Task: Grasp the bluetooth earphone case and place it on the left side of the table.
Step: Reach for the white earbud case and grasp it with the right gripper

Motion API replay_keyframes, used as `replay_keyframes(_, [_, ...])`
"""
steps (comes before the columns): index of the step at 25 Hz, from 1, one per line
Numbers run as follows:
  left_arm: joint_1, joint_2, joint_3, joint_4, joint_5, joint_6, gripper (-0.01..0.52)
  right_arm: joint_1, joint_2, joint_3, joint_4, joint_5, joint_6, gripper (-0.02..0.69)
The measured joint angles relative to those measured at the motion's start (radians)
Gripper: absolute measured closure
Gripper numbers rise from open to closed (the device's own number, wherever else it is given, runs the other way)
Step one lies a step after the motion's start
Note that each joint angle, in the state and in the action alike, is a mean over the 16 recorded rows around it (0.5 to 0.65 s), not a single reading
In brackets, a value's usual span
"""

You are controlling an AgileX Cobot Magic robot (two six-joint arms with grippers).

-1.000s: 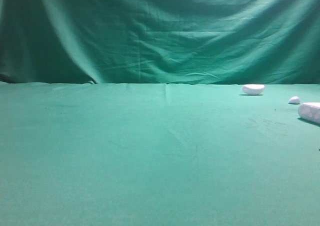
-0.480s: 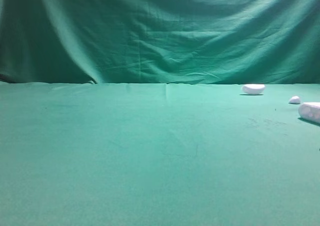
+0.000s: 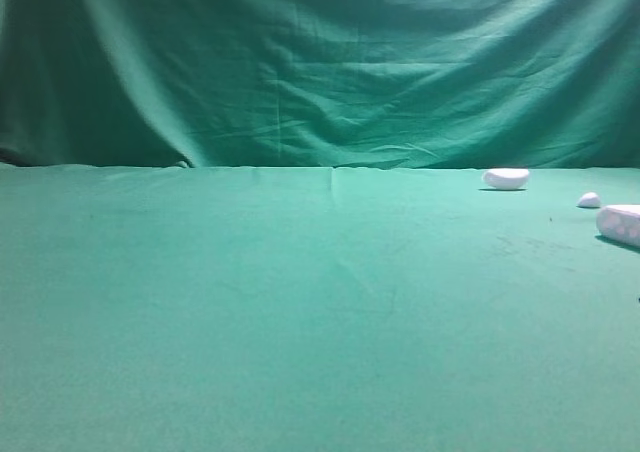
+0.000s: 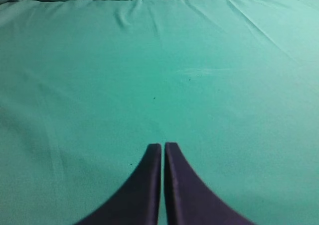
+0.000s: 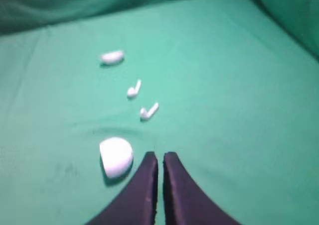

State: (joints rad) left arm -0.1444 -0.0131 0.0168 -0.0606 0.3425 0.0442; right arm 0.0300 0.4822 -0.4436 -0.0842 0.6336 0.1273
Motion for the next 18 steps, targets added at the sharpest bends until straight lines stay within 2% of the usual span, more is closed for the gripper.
replay_keyframes(10, [0.000, 0.000, 0.000, 0.000, 0.000, 0.000, 0.514, 0.102, 0.414, -0.193, 0.084, 0.166, -0.194, 0.642])
replay_keyframes(14, [0.000, 0.000, 0.000, 0.000, 0.000, 0.000, 0.514, 0.151, 0.589, -0.268, 0.095, 0.186, -0.234, 0.558])
replay_keyframes(18, [0.000, 0.000, 0.000, 0.000, 0.000, 0.000, 0.514, 0.184, 0.758, -0.334, 0.091, 0.170, -0.243, 0.424])
